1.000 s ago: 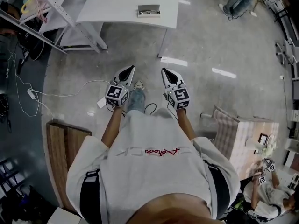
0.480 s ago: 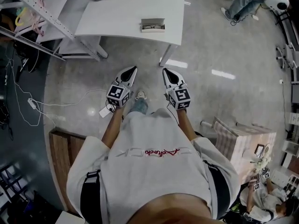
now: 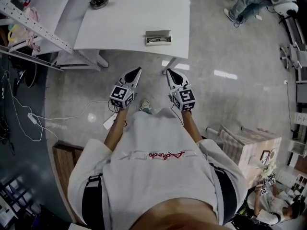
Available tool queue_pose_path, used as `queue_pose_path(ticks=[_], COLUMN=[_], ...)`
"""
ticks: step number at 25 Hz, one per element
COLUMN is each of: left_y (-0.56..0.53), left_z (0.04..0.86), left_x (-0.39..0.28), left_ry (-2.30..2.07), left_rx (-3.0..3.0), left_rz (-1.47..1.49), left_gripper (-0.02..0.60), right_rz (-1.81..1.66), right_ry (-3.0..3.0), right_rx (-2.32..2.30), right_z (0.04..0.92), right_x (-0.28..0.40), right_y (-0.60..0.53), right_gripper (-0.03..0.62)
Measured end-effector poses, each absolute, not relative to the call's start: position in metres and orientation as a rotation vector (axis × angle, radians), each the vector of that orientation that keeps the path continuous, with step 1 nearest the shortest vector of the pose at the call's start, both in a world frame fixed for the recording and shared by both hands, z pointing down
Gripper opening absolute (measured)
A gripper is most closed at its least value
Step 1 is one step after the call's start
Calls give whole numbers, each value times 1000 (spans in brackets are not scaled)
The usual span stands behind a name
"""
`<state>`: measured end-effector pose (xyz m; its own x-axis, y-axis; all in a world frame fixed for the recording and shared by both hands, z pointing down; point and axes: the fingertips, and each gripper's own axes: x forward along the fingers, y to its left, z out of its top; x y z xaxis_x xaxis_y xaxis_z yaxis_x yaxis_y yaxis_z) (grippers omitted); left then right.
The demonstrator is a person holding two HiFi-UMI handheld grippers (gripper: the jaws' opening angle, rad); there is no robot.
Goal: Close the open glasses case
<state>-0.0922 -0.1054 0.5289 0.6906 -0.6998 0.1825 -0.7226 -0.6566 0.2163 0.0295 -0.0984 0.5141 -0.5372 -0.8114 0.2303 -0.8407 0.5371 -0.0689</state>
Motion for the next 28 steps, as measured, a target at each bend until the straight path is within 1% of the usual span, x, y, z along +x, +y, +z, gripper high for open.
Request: queue_pose_path(ticks=[7, 20, 28], left_y=[-138, -160, -203], left_z=[534, 550, 564], left_x=[-100, -86, -78], left_ry=[-1102, -1065, -1129], left_rx=[2634, 2606, 2566], left_rz=[109, 143, 172], left_gripper=[23, 23, 23], right_rz=[258, 315, 332], right_ry=[-2583, -2568, -2608], right_rx=[1425, 1433, 1377], right_z=[517, 534, 540], right_x=[20, 31, 36], right_y=[-125, -151, -204], right_gripper=[-3, -3, -3])
